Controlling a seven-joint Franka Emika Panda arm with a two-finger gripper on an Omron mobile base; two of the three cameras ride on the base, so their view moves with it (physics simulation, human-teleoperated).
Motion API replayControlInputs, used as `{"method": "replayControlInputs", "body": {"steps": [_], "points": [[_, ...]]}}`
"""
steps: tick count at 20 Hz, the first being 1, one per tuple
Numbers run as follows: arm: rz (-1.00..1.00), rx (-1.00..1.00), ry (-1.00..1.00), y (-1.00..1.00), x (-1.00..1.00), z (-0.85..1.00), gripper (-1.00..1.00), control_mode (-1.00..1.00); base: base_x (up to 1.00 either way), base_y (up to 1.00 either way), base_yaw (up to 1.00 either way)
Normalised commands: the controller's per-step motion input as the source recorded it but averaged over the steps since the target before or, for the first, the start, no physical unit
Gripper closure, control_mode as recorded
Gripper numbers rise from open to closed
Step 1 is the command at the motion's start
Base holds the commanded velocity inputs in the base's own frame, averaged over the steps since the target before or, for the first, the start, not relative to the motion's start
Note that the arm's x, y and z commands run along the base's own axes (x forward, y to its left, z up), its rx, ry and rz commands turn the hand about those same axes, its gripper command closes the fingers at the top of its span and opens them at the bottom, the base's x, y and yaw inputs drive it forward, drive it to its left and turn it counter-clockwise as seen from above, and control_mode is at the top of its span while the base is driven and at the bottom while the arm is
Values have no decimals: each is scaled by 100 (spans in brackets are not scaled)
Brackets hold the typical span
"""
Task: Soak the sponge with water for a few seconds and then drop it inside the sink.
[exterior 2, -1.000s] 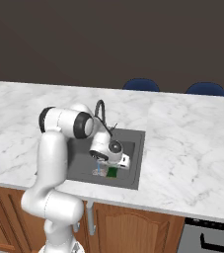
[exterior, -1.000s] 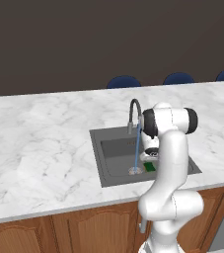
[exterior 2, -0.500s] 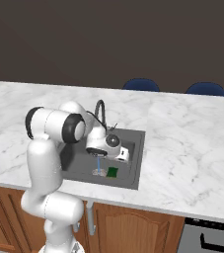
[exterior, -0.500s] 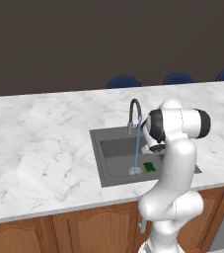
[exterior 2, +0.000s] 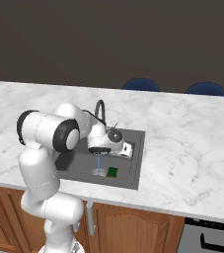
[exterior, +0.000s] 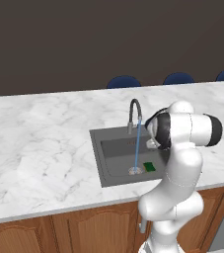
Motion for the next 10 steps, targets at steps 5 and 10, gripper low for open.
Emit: {"method": "replayControlInputs", "body": {"steps": [5,10], "points": [[-6,3,-1,-33,-18,53,-100,-100,0,0,0],[-1,5,-1,-7,-2,80,-100,-100,0,0,0]]}}
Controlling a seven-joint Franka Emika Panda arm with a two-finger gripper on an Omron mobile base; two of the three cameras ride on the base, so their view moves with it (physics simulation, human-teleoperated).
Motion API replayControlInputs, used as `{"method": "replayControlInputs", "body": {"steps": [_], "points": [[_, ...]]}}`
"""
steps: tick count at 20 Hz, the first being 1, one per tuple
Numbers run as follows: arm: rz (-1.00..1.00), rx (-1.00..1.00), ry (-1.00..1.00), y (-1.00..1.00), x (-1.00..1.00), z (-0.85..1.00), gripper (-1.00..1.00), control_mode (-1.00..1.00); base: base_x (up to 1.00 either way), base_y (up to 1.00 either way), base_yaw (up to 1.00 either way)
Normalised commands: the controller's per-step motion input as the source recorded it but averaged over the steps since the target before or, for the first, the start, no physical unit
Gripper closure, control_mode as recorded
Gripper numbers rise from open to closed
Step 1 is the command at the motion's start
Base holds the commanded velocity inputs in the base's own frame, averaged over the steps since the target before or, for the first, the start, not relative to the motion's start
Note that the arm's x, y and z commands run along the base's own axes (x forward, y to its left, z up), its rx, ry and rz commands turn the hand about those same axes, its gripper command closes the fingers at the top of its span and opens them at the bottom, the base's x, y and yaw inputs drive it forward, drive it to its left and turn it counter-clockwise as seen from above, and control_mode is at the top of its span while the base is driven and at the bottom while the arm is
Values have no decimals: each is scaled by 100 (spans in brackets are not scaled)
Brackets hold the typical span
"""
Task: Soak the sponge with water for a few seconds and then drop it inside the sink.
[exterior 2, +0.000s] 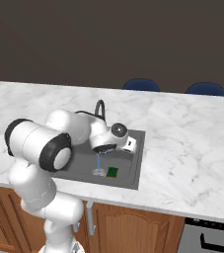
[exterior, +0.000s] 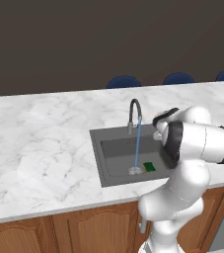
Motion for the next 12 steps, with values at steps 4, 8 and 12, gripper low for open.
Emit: {"method": "replayControlInputs", "body": {"steps": [4,8,12], "points": [[0,4,-1,0,-11,81,-100,-100,0,0,0],[-1,0,0,-1,-13,82,-100,-100,0,0,0],[-4,0,0,-15,-28,61,-100,-100,0,0,0]]}}
